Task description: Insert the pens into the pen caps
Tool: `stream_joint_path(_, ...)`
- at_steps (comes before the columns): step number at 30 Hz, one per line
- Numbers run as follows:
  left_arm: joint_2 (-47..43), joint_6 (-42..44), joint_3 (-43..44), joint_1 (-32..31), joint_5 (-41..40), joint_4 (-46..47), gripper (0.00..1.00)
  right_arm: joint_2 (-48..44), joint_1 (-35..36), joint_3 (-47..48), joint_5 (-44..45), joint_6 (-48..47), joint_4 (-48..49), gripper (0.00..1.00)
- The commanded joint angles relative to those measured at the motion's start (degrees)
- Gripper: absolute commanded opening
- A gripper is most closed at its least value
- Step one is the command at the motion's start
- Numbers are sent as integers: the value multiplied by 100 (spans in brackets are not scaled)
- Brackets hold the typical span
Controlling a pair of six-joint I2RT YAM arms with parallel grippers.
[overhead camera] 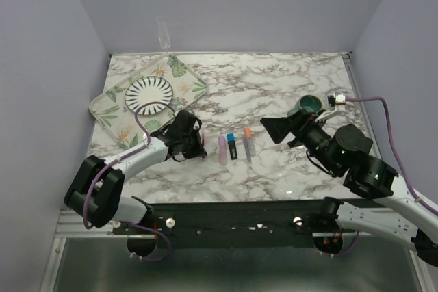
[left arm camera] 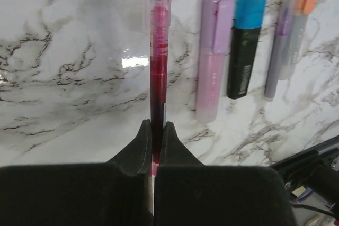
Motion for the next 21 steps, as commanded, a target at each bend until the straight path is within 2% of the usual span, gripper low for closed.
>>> stream_joint_path(1,281,-518,-231,0,-230,389,0,-48,22,-101,278,113,-272,100)
stream_joint_path(3,535,-536,-241,0,-221,433,1,-48,14,-102,278,114,-263,100)
stream_joint_path(9,967,-755,-293,0,165,741,19,31,22,-93,251,192,-360,100)
stream_joint_path(16,529,-694,-118,-9,-220,22,36,92,14,-93,286,298,-535,100)
stream_joint_path(21,-298,-659,233,-18,-546,-638,63,215,22,-49,339,465,-755,100)
